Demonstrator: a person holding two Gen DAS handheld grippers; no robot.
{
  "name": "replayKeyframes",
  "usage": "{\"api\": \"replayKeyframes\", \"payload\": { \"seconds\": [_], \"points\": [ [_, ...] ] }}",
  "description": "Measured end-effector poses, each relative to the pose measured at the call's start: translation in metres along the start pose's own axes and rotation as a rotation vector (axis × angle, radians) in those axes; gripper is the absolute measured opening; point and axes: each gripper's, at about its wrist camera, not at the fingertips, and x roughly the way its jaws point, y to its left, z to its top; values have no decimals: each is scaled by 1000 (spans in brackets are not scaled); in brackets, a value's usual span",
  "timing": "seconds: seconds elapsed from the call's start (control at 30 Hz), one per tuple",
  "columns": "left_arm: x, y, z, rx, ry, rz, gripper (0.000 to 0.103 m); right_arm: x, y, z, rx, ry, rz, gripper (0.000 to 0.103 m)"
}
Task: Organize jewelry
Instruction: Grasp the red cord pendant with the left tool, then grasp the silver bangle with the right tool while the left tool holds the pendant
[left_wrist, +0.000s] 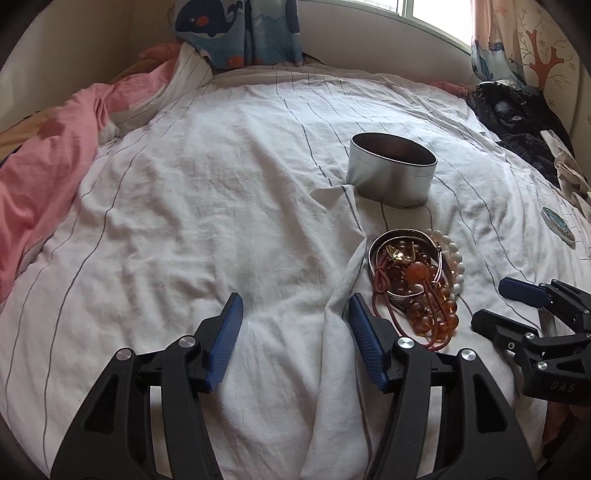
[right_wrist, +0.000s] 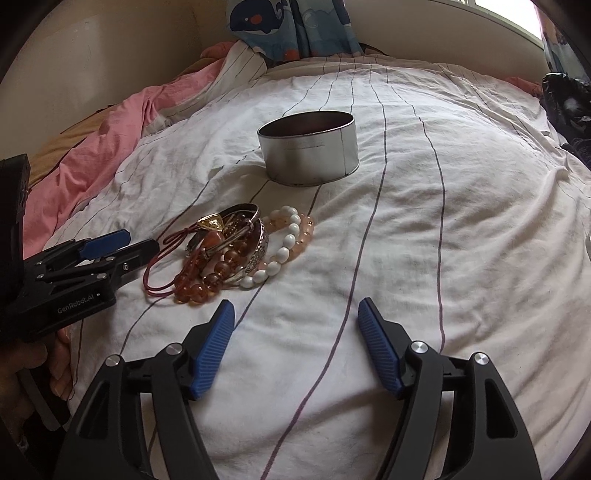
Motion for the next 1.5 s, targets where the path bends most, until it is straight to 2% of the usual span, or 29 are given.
{"api": "replayKeyframes", "payload": {
  "seconds": [0.33,0.47,0.5,0.6,0.63,0.67,0.77,0.83,0.93,1.0,1.1,1.17,1.23,1.3,1.5],
  "points": [
    [-28,-36,-2,157,-114,-86,57,1,2,0,-12,-3,-7,70],
    [-24,-43,-3,172,-84,-130,55,1,1,0,-10,-2,-5,71],
    [-19,-41,-4,160,-52,-137,52,1,2,0,-11,-3,-5,71],
    [-4,-30,-6,95,27,-158,32,1,2,0,-10,-3,-3,71],
    [-3,-27,-6,88,37,-160,15,1,1,0,-10,-3,-3,71],
    [-3,-25,-6,83,47,-173,4,2,2,0,-9,-3,-2,71],
    [-11,-21,-4,73,32,-191,2,2,1,0,-9,-3,-1,71],
    [-22,-18,0,58,-18,-176,2,1,2,0,-7,-3,1,71],
    [-40,0,8,1,-96,-101,2,1,2,0,-7,-4,2,71],
    [-43,14,12,-32,-111,-61,2,-3,2,1,-7,-25,5,71],
    [-31,28,13,-62,-64,-41,2,-17,6,8,-15,-106,48,71],
    [-20,32,8,-75,-19,-27,2,-19,13,18,-31,-128,84,70],
    [-10,35,2,-91,22,-29,2,-13,19,27,-61,-113,102,67],
    [-7,36,-1,-100,26,-29,3,-3,23,35,-68,-81,115,50],
    [-5,38,-3,-107,37,-45,6,27,23,52,-56,-15,79,46]
  ]
}}
